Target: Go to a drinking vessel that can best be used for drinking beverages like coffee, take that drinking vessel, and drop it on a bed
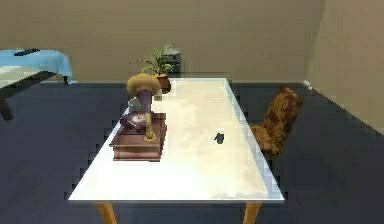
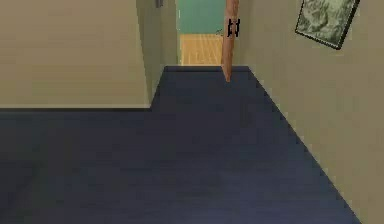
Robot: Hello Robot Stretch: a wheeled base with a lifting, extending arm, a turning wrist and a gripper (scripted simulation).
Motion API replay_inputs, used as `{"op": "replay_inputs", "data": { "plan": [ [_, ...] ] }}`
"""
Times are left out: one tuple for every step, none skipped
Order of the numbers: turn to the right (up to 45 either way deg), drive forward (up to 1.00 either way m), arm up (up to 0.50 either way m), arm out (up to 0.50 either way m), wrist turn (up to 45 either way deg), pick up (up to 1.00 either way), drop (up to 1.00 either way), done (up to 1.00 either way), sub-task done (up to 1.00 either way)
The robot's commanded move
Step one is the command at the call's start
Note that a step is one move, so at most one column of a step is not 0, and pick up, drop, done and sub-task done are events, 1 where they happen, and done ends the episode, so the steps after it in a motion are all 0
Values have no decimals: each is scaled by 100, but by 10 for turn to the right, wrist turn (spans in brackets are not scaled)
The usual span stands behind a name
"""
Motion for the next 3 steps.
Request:
{"op": "replay_inputs", "data": {
  "plan": [
    [-450, 0, 0, 0, 0, 0, 0, 0, 0],
    [-420, 0, 0, 0, 0, 0, 0, 0, 0],
    [0, 75, 0, 0, 0, 0, 0, 0, 0]
  ]
}}
